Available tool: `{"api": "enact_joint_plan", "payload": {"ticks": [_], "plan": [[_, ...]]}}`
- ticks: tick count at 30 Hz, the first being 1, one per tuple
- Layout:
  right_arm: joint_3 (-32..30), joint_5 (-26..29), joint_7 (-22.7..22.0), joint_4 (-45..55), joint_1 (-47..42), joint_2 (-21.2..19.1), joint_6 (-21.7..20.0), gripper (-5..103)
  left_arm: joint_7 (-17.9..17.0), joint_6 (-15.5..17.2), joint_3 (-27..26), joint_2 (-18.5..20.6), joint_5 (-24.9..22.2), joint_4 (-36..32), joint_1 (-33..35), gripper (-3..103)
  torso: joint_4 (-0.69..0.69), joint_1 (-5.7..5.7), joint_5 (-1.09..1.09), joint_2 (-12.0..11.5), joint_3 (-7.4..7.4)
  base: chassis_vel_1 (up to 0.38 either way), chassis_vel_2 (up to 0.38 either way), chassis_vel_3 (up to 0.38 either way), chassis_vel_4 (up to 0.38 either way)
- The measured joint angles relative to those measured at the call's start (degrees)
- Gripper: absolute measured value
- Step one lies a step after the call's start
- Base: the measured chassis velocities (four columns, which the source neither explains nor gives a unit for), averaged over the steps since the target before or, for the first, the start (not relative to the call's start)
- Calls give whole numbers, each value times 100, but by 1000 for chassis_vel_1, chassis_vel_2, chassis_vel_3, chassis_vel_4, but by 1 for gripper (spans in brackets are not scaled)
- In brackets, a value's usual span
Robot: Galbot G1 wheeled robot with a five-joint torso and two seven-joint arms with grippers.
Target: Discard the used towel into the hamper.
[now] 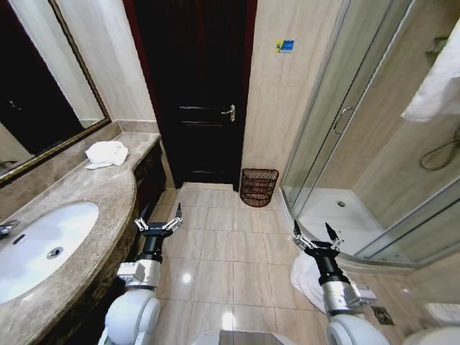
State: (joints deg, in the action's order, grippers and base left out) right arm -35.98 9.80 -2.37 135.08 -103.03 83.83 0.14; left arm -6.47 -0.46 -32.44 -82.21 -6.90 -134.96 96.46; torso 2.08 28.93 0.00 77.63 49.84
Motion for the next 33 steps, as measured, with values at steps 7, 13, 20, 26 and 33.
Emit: {"api": "enact_joint_plan", "payload": {"ticks": [7, 13, 20, 26, 33], "plan": [[0, 0, 0, 0, 0, 0, 0, 100, 0, 0, 0, 0, 0, 0, 0, 100, 0, 0, 0, 0, 0, 0, 0, 0, 0], [0, 0, 0, 0, 0, 0, 0, 100, 0, 0, 0, 0, 0, 0, 0, 100, 0, 0, 0, 0, 0, 0, 0, 0, 0], [-812, 156, 402, -9, -19, 261, -74, 100, 68, 265, -646, 120, -596, -69, 165, 100, -1, 0, 0, 0, 0, 0, 0, 0, 0], [-1187, 635, 633, 272, -78, 247, -382, 100, 221, 718, -1666, 286, -1542, -338, 482, 100, 1, 0, -3, 0, 0, 0, 0, 0, 0], [-1123, 610, 820, 319, -76, 262, -327, 100, 545, 905, -1666, 319, -1594, -595, 549, 100, 0, -2, 0, 0, -1, 0, 0, 0, 0]]}}
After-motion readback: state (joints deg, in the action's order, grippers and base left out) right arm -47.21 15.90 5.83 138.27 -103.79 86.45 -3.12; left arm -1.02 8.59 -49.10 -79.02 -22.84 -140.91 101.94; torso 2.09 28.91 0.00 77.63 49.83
